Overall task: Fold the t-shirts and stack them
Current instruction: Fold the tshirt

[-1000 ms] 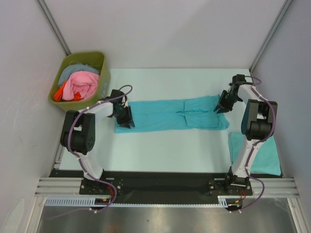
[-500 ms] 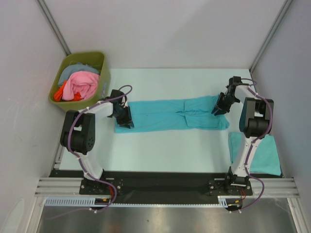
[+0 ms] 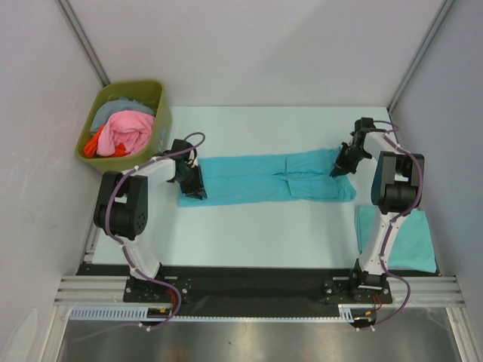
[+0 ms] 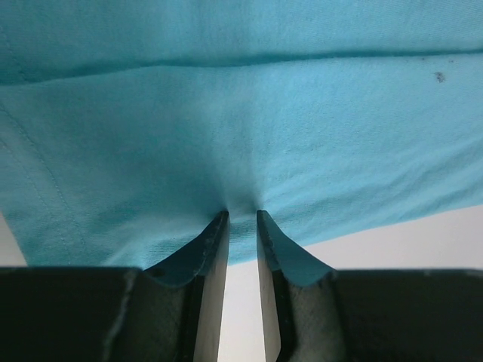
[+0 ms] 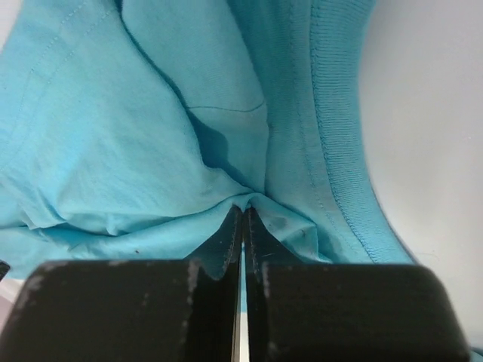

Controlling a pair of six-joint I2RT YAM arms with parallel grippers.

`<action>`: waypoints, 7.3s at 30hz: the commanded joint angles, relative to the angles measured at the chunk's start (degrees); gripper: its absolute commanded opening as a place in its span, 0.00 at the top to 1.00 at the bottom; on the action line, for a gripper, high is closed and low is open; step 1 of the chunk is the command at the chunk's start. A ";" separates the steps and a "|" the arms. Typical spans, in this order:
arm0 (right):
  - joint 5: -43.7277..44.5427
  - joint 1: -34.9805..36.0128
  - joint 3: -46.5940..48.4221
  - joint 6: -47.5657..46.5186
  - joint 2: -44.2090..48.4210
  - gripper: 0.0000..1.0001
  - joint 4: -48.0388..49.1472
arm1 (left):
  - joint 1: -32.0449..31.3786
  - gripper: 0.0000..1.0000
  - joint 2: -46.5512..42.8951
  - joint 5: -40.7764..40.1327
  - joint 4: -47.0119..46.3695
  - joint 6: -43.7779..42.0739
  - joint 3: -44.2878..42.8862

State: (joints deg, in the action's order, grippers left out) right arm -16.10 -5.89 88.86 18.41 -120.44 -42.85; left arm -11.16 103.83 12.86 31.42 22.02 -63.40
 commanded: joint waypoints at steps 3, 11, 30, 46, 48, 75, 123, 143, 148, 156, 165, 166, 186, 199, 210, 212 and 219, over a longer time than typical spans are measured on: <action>-0.60 0.79 2.37 0.48 4.33 1.00 1.01 | 0.26 0.73 3.48 -3.55 1.98 0.13 1.26; 1.24 -0.09 2.02 1.27 6.27 1.00 1.01 | 0.35 0.73 2.61 -3.54 1.89 0.21 1.43; 6.06 0.97 3.51 -0.83 4.86 0.65 -5.22 | 0.17 0.73 -0.38 -4.16 1.89 -1.98 1.87; 7.05 2.02 -19.93 24.53 28.48 0.49 -0.07 | -5.89 0.31 -17.08 -13.40 9.54 0.99 0.36; 7.30 2.37 -24.59 26.84 32.01 0.49 3.46 | -6.16 0.31 -18.48 -11.65 7.79 1.79 2.65; 26.55 20.22 4.66 52.16 -1.72 0.00 -8.84 | -9.50 0.00 -25.07 -7.67 4.70 -5.67 3.36; 27.80 16.08 41.95 8.48 -2.36 0.00 -23.96 | -15.83 0.00 18.24 -8.48 7.69 -29.49 -37.31; 20.32 18.02 -5.09 10.85 32.29 0.00 -9.98 | -22.58 0.05 18.44 -0.78 11.75 -7.90 -12.04; 20.84 17.93 -8.08 11.82 29.22 0.00 -7.87 | -30.74 0.05 12.38 -2.22 8.31 -1.73 0.98; 20.41 17.06 -7.04 11.03 22.19 0.00 -5.23 | -41.57 0.05 7.70 6.80 2.07 13.21 0.40; 26.38 16.26 4.65 11.64 6.65 0.00 -6.46 | -46.85 0.04 -2.04 7.53 -7.76 19.03 -1.30; 26.64 16.44 7.44 12.08 5.58 0.00 -6.46 | -46.85 0.03 -5.36 6.74 -7.69 18.24 -1.47; 33.15 23.98 21.17 12.70 -14.44 0.02 -5.40 | -34.03 0.01 -26.92 -13.57 6.90 7.60 -11.32; 25.76 31.99 44.29 5.93 -26.25 0.02 -5.05 | -19.96 0.02 -33.78 -3.47 5.32 0.40 -0.51; 26.29 29.53 43.64 3.46 -7.64 0.00 -15.41 | -20.04 0.12 -31.07 6.99 3.30 -2.07 11.28; 16.85 28.49 36.78 3.57 -1.85 0.00 -14.03 | -20.04 0.14 -30.18 9.11 2.16 -1.81 11.63; 2.81 18.20 7.75 6.55 17.95 0.33 -8.04 | -20.04 0.14 -22.55 5.96 1.71 -0.49 -0.57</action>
State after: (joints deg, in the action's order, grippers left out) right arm -7.27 15.51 103.20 24.40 -105.25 -52.27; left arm -31.33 78.43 18.94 36.29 21.93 -56.29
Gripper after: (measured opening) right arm 0.676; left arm 0.843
